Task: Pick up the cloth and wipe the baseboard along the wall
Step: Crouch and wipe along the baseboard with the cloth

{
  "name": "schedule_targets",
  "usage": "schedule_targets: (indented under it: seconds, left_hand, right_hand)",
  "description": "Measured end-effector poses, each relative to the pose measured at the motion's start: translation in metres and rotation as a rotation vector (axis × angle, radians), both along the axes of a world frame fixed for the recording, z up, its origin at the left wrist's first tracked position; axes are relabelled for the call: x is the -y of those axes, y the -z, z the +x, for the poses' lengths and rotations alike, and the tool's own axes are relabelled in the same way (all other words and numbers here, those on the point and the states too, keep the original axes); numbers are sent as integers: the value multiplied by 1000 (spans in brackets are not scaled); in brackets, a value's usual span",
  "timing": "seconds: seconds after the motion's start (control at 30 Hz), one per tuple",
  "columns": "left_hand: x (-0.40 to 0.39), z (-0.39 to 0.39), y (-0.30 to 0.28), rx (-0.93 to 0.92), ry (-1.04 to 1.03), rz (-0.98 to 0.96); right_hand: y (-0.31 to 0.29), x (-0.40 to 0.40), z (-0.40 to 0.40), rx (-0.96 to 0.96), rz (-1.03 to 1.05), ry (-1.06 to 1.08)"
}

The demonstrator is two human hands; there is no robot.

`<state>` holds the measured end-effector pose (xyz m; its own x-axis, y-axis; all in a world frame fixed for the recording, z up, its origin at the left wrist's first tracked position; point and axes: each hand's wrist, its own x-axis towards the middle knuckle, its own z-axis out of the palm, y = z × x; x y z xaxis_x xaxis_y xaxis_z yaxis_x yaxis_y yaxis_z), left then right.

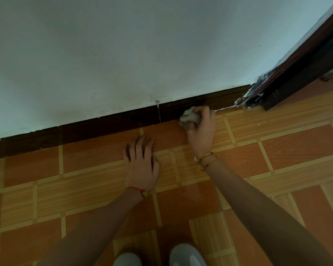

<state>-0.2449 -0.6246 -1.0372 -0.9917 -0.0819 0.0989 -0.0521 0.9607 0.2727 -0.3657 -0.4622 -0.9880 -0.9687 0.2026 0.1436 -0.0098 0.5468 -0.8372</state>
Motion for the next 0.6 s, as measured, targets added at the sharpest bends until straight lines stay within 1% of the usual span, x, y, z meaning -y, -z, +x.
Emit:
schedule_targets:
  seconds: [0.1, 0.17, 0.27, 0.37, 0.47, 0.6]
  left_hand:
    - [0, 1, 0, 13, 1, 14]
    - [0, 1, 0, 24, 4, 18]
    - [-1, 0, 0, 35, 3, 23]
    - [0, 0, 0, 39, 3, 24]
    - [1, 0, -1, 38, 12, 16]
    - [1, 0, -1, 39, 8, 25]
  right_hand:
    - [-3, -36, -10, -19, 93, 140]
    - [-2, -60, -17, 8, 158, 184]
    - [7, -71, -18, 81, 261, 93]
    - [18, -42, -4, 90, 315, -53]
    - [24, -10, 11, 65, 347, -200]
    - [20, -16, 8, 0, 419, -259]
